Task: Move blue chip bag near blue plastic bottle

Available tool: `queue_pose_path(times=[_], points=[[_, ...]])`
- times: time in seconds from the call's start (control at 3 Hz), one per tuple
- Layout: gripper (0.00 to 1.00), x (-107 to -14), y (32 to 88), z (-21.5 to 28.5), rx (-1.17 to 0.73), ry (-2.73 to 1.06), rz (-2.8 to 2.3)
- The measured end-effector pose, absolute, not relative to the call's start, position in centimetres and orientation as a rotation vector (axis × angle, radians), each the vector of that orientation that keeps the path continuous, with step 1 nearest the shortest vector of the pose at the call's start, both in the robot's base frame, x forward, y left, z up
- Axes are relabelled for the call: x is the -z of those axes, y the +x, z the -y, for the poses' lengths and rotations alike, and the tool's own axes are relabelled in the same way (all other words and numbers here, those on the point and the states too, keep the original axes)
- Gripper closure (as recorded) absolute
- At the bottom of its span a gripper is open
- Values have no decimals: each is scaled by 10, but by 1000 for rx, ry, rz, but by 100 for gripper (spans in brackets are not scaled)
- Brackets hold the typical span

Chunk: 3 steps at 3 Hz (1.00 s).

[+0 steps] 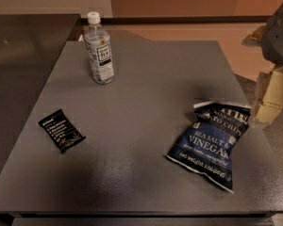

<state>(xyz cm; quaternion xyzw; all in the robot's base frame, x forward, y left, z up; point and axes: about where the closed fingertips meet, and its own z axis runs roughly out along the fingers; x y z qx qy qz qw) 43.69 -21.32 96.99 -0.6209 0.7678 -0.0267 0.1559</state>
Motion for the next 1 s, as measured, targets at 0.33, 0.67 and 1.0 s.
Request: queue_pose_path(times=[0.33, 0.67, 1.0], points=[[0, -953, 432, 207, 51, -1885, -2137], [0, -930, 421, 198, 16, -1999, -2060], [0, -906, 410, 187, -30, -2099, -1991]])
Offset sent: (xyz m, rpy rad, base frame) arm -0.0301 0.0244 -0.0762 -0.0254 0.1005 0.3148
